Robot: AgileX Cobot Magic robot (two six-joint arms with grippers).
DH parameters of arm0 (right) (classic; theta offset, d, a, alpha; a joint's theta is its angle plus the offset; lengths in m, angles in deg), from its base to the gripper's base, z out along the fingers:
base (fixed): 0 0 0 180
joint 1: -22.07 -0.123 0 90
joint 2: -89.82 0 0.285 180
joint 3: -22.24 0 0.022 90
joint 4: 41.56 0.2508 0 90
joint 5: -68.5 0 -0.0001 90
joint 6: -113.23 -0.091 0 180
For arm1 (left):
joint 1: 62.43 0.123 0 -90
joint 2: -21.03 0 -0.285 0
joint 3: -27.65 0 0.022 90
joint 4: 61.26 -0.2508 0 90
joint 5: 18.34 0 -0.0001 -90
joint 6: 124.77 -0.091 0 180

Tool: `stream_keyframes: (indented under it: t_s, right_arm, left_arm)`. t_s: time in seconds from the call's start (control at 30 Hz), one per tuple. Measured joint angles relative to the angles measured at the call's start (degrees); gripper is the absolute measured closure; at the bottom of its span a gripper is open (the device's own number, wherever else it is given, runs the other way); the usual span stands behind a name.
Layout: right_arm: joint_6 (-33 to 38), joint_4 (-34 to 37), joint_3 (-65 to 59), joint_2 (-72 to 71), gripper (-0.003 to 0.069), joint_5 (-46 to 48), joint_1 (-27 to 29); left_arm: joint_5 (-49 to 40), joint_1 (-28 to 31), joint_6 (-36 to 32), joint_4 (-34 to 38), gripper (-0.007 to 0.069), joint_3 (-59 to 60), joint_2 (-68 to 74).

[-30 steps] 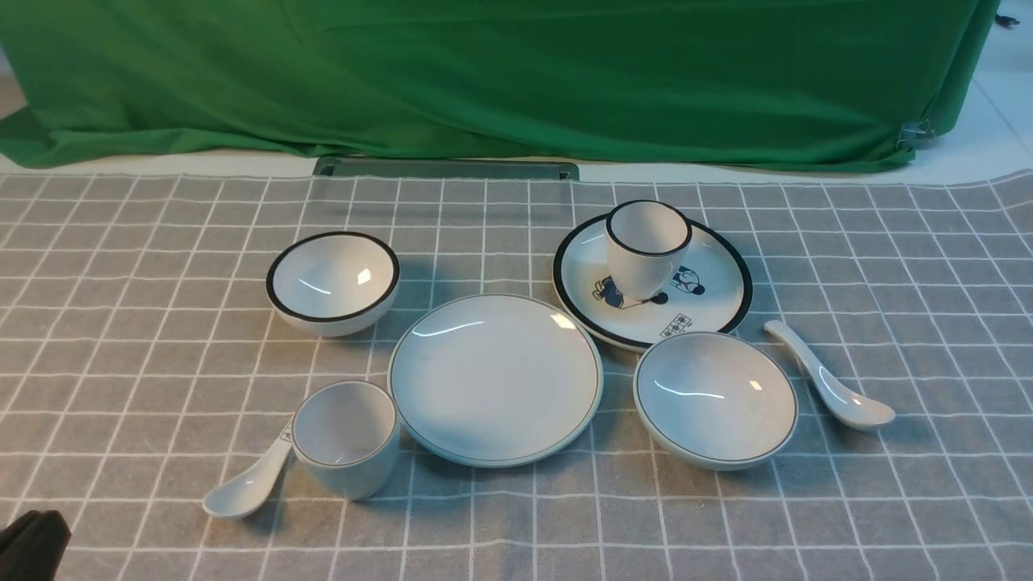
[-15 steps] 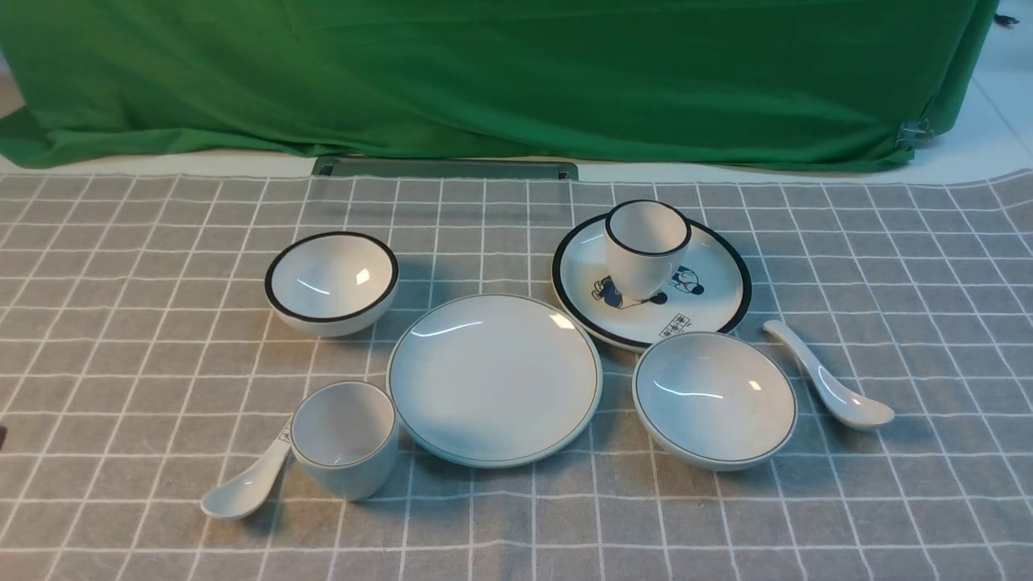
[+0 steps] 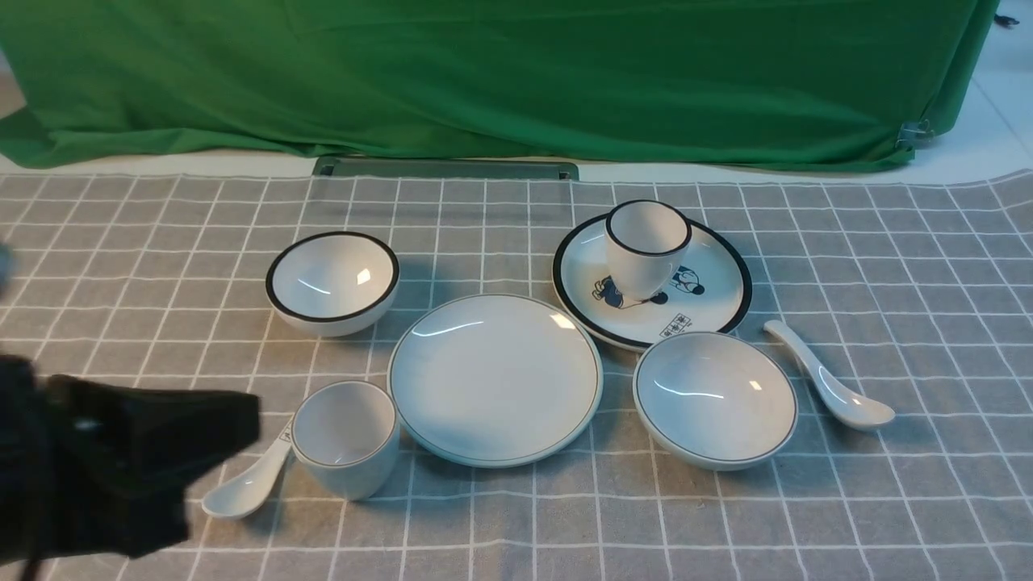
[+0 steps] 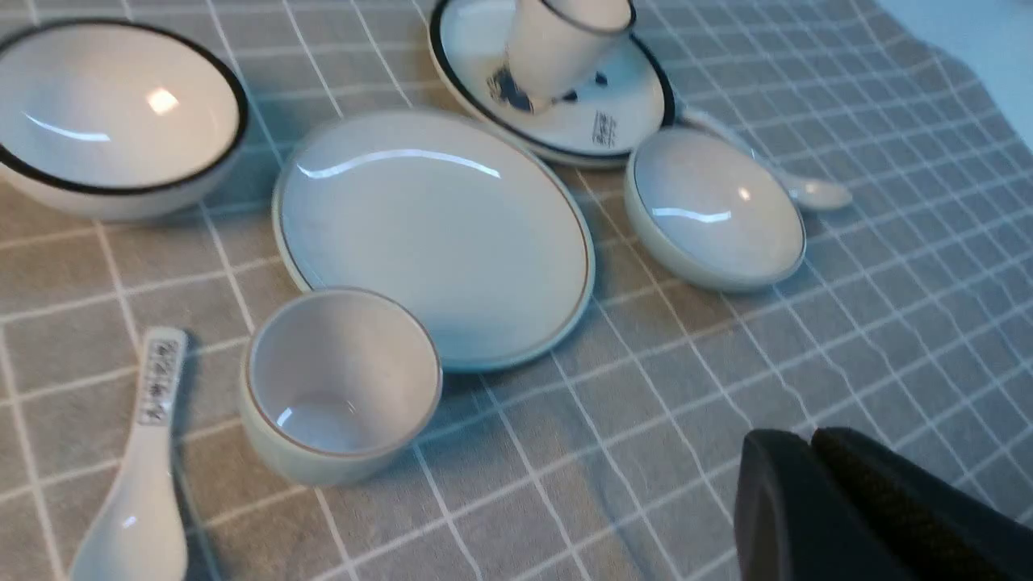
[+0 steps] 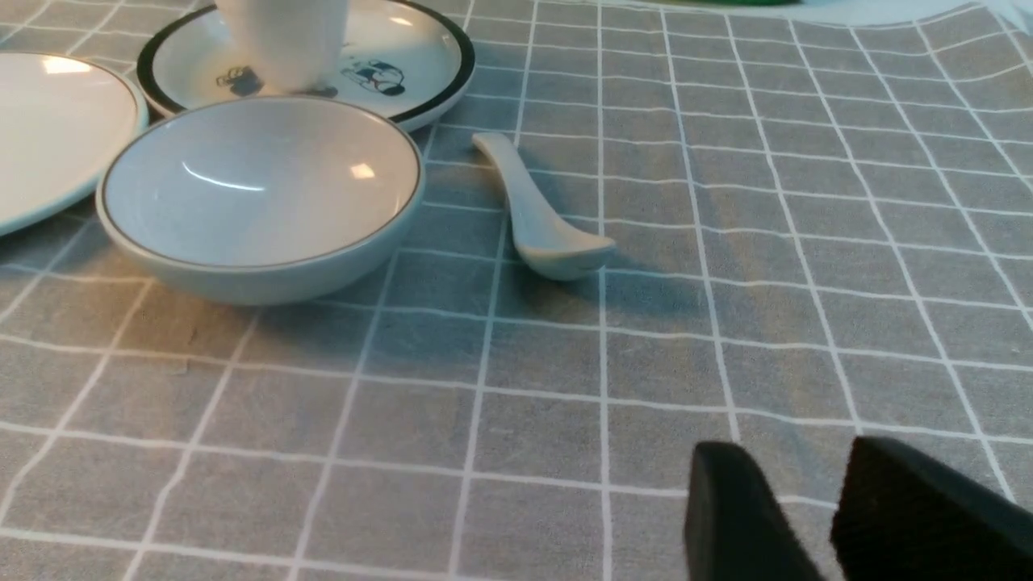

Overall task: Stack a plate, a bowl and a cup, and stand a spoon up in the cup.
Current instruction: Use the right arm to grab a blue rice bowl

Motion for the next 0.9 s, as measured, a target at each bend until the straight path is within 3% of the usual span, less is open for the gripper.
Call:
stream_keyframes:
  t_s: [0.1,0.17,0.23,0.3,0.5,0.67,0.77,0.9]
  right_arm:
    - [-1.62,1.45,0.00,0.00,0.0417,-0.84,0.00]
    - [-7.54,6.26,0.00,0.00,0.0417,-3.56,0.00]
    - [-18.04,11.51,0.00,0.00,0.0417,-8.74,0.00]
    - [-24.27,12.70,0.00,0.00,0.0417,-11.10,0.00]
    - [-32.46,13.75,0.66,0.23,0.0419,-13.23,-1.17]
    - [-20.81,13.75,13.37,9.95,0.0462,-1.63,-6.74]
    - [-10.89,12.93,25.61,23.82,0.0484,10.51,-10.88]
    - [-4.16,8.43,38.06,43.02,0.0492,21.28,-14.49]
  left_arm:
    - [-1.03,-1.67,-1.56,0.00,0.0608,-0.05,2.72]
    - [-1.16,-1.97,-2.55,0.00,0.0608,-0.05,3.16]
    - [-1.41,-2.03,-3.45,-0.73,0.0608,-0.11,2.78]
    - [-2.01,-2.03,-3.87,-2.05,0.0608,-0.11,2.22]
    - [-5.62,-2.08,-3.99,-4.12,0.0608,-0.11,1.07]
    - [-7.95,-2.14,-4.20,-4.49,0.0608,-0.11,0.96]
    - [-7.27,-2.14,-5.41,-3.99,0.0608,-0.11,0.85]
    - [-6.10,-2.14,-6.72,-3.13,0.0608,-0.11,0.79]
